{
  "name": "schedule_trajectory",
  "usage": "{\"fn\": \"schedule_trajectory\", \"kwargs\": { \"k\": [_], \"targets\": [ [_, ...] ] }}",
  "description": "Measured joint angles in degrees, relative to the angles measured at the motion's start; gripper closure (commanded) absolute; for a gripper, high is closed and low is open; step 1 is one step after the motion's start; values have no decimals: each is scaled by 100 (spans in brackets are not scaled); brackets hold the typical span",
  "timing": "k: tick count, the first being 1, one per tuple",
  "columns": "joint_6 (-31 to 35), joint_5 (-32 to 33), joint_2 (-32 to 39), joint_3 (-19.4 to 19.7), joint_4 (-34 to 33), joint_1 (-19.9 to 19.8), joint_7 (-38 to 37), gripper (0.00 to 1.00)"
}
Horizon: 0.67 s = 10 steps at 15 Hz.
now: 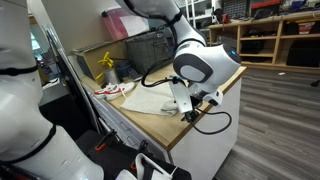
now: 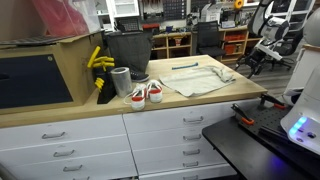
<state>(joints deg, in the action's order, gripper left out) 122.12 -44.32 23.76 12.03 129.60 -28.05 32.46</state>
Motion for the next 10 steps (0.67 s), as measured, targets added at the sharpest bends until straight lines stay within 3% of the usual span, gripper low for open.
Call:
{"fn": "schedule_trajectory", "kwargs": {
  "k": [10],
  "targets": [
    [-17,-752,87,-197,21,142,646,0]
  ]
}}
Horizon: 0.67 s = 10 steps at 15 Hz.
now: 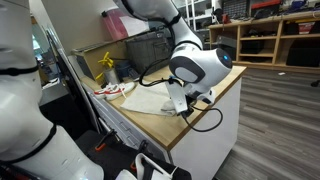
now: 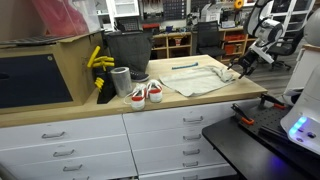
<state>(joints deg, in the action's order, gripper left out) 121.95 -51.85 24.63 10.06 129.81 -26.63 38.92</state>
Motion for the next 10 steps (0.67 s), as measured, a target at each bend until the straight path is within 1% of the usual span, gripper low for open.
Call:
{"fn": "schedule_trajectory", "kwargs": {
  "k": [10],
  "targets": [
    [62,-576,38,-44,-7,287,699,0]
  ]
}}
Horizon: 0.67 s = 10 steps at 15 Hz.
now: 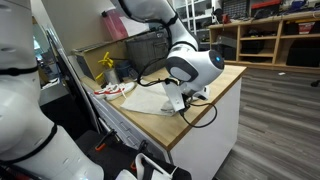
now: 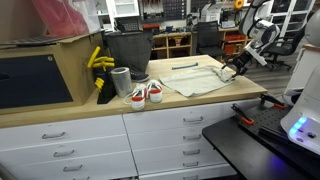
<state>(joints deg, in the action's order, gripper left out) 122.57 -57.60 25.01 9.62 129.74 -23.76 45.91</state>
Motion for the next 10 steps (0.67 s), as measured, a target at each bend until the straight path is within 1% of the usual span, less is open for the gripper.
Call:
{"fn": "schedule_trajectory", "kwargs": {
  "k": [4,7,10],
  "targets": [
    [131,-70,-1,2,0,66,325,0],
    [184,-113,-2,4,-3,92,367,0],
    [184,-413,-5,-6,13,123,367,0]
  ]
}}
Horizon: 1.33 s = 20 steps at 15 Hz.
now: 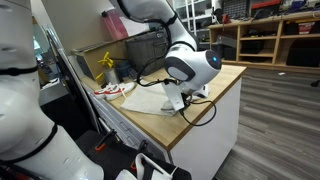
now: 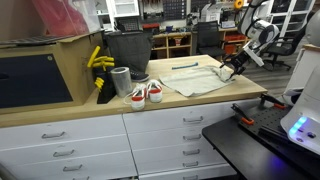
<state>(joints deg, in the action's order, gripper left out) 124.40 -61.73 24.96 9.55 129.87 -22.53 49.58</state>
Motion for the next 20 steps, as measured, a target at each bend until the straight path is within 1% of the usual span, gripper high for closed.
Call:
{"fn": "schedule_trajectory", "kwargs": {
  "k": [3,7,13,17,18,20],
  "targets": [
    [-1,-412,-45,-12,116,102,41,0],
    [-9,-1016,-239,-32,403,341,102,0],
    [-5,-2628,-706,-104,697,796,116,0],
    [108,-3525,-936,-98,800,1068,647,0],
    [144,-3670,-962,-88,811,1118,767,0],
    [319,-3737,-969,-67,814,1192,860,0]
  ]
}}
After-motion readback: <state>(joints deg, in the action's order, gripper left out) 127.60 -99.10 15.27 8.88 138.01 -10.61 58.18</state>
